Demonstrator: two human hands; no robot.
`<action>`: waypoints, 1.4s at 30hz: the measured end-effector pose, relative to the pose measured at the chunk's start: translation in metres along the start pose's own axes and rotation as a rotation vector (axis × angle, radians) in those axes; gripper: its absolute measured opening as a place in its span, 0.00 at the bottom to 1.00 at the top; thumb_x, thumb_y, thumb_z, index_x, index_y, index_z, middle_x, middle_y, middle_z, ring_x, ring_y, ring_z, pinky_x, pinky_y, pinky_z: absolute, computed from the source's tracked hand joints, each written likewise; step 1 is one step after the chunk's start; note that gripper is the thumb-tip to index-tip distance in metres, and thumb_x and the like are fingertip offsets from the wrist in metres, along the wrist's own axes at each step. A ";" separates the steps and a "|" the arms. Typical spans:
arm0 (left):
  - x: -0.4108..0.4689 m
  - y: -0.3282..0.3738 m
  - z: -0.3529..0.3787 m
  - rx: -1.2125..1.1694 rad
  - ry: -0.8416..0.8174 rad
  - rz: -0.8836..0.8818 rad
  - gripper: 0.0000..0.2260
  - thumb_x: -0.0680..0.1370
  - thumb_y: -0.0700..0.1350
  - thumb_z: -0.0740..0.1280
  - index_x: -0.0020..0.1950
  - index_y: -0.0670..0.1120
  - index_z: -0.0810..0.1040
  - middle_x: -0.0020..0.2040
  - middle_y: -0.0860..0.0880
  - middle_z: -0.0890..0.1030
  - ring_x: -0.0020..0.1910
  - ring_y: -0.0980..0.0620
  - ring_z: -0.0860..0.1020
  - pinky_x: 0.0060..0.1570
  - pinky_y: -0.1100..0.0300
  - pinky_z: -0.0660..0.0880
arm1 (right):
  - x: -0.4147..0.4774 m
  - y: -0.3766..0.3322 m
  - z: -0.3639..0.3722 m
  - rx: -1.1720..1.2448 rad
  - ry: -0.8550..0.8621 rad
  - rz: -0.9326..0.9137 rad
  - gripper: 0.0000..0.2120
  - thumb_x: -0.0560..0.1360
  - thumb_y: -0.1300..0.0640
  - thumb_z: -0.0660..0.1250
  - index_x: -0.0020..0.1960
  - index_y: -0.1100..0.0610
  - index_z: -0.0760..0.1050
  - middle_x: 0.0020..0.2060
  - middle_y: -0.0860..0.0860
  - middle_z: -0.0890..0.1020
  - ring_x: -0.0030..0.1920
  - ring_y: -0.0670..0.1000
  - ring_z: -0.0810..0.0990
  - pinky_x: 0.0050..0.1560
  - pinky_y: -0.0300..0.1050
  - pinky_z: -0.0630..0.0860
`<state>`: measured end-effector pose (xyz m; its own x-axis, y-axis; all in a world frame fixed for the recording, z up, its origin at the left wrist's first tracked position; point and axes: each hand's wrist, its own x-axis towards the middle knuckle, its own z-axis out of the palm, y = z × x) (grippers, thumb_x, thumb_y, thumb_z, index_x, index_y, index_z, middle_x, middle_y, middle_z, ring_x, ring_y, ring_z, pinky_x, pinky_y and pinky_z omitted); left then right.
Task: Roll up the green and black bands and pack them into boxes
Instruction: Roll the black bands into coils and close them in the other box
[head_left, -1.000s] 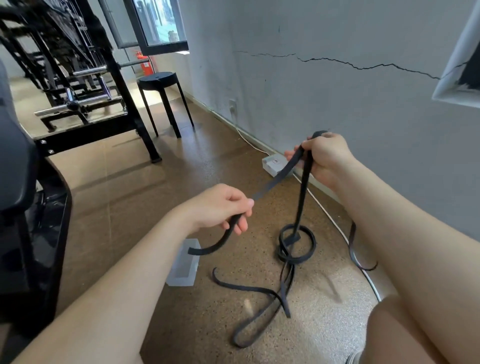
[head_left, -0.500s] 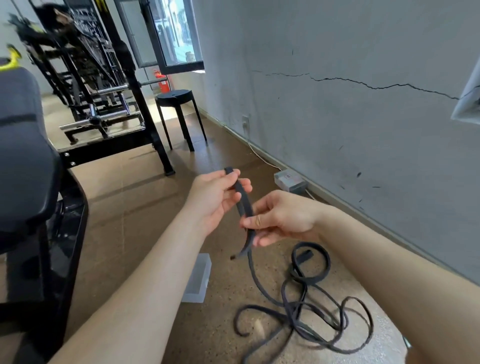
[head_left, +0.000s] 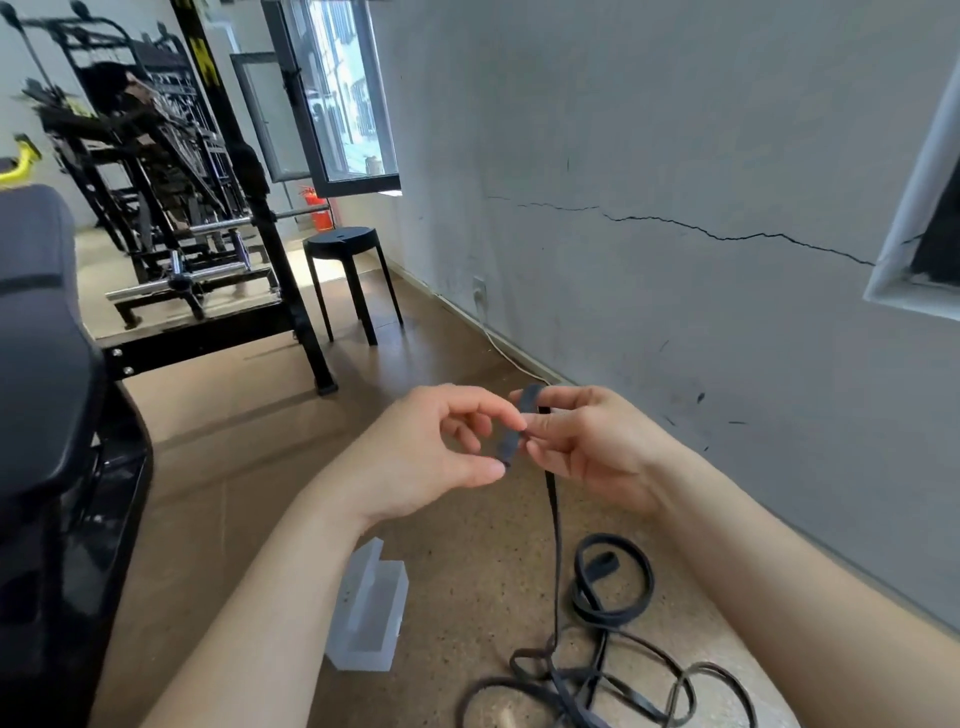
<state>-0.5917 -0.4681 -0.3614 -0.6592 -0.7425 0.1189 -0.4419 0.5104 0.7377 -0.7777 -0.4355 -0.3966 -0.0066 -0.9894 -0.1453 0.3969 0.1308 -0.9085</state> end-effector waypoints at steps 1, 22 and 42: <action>0.000 0.000 0.001 -0.045 0.035 0.011 0.12 0.70 0.39 0.75 0.45 0.58 0.83 0.46 0.50 0.82 0.44 0.53 0.80 0.49 0.59 0.78 | -0.001 -0.001 0.001 0.014 0.016 -0.003 0.19 0.75 0.72 0.65 0.66 0.68 0.70 0.36 0.55 0.83 0.34 0.47 0.82 0.35 0.36 0.79; 0.005 -0.008 0.041 -0.661 0.491 -0.081 0.05 0.74 0.35 0.72 0.46 0.42 0.78 0.34 0.44 0.84 0.31 0.51 0.81 0.32 0.62 0.78 | -0.015 -0.008 0.019 -0.257 0.142 -0.271 0.16 0.69 0.66 0.75 0.49 0.59 0.70 0.39 0.60 0.84 0.39 0.54 0.84 0.40 0.43 0.78; -0.002 0.011 0.049 -0.499 0.213 0.121 0.13 0.67 0.34 0.75 0.43 0.52 0.86 0.42 0.48 0.86 0.45 0.47 0.84 0.49 0.57 0.81 | -0.050 -0.012 -0.009 0.046 0.044 0.002 0.09 0.61 0.69 0.69 0.38 0.58 0.76 0.33 0.56 0.81 0.29 0.48 0.81 0.31 0.35 0.79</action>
<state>-0.6249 -0.4399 -0.3863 -0.5272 -0.7888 0.3160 0.0058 0.3685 0.9296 -0.7905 -0.3873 -0.3818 -0.0463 -0.9852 -0.1650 0.4388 0.1283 -0.8894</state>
